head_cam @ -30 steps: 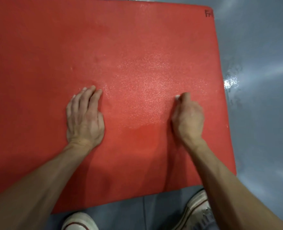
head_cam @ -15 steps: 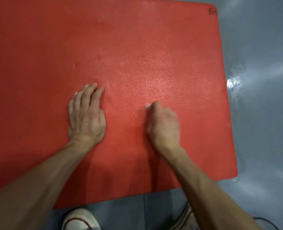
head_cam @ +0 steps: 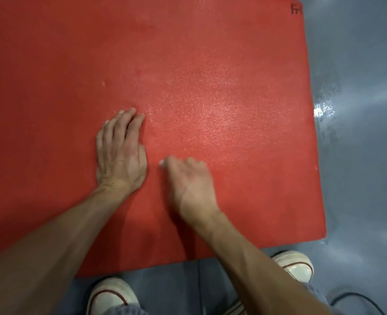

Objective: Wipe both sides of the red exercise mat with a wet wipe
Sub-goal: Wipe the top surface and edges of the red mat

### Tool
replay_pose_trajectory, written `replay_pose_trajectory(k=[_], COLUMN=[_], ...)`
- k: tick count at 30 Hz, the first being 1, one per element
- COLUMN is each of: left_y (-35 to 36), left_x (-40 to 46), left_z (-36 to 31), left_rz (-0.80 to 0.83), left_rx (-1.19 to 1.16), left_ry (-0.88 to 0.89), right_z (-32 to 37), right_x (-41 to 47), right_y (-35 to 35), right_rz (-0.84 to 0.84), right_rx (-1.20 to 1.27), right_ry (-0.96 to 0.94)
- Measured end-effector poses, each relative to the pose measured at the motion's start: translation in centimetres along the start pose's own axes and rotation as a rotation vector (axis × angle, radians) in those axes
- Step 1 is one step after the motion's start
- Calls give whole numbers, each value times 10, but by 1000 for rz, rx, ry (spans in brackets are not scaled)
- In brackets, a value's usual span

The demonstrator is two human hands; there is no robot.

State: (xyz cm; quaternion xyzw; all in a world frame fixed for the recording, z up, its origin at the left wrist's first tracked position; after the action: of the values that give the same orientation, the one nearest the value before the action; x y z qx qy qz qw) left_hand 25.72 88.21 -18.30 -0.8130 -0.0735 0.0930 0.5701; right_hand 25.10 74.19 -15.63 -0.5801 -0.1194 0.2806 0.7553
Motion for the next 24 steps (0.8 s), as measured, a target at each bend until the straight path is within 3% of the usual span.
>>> replay_pose_trajectory(k=[3, 7, 10, 12, 14, 16, 18, 21, 23, 24], left_y=[0, -1, -1, -2, -3, -2, -1, -1, -1, -1], left_x=[0, 0, 0, -1, -1, 0, -1, -1, 0, -1], left_z=[1, 0, -1, -1, -1, -1, 0, 0, -1, -1], left_rz=[-3, -8, 0, 3, -4, -2, 5, -8, -5, -4], left_rx=[-6, -11, -12, -8, -7, -17, -26, -13, -13, -12], left_ry=[-4, -7, -11, -19, -8, 2, -7, -8, -4, -9], right_z=[-13, -158, -159, -93, -24, -22, -82, -175, -165, -139], right_x=[-10, -30, -44, -32, -30, -41, -51, -76, -75, -68], right_y=[6, -46, -52, -25, 5, 9, -9, -46, -43, -32], right_rz=[82, -67, -170, -102, 39, 100, 72, -58, -108, -104], right_rx=[-28, -62, -6, 30, -1, -59, -116, -59, 31, 61], right_ry=[-130, 346, 522, 345, 46, -84, 63, 470, 561, 520])
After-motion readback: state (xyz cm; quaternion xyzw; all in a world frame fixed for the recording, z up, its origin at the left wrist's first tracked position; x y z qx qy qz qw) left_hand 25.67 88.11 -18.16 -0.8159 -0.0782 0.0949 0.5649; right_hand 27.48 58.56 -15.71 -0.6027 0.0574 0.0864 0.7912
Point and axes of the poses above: each hand's wrist, its own x-axis towards the middle knuckle, its own y-axis out of the palm, z = x × y, the point moved 10 cm from there along x, towards the middle knuckle, and after that the axes turned 10 degrees about z, right-handed, at the moved point
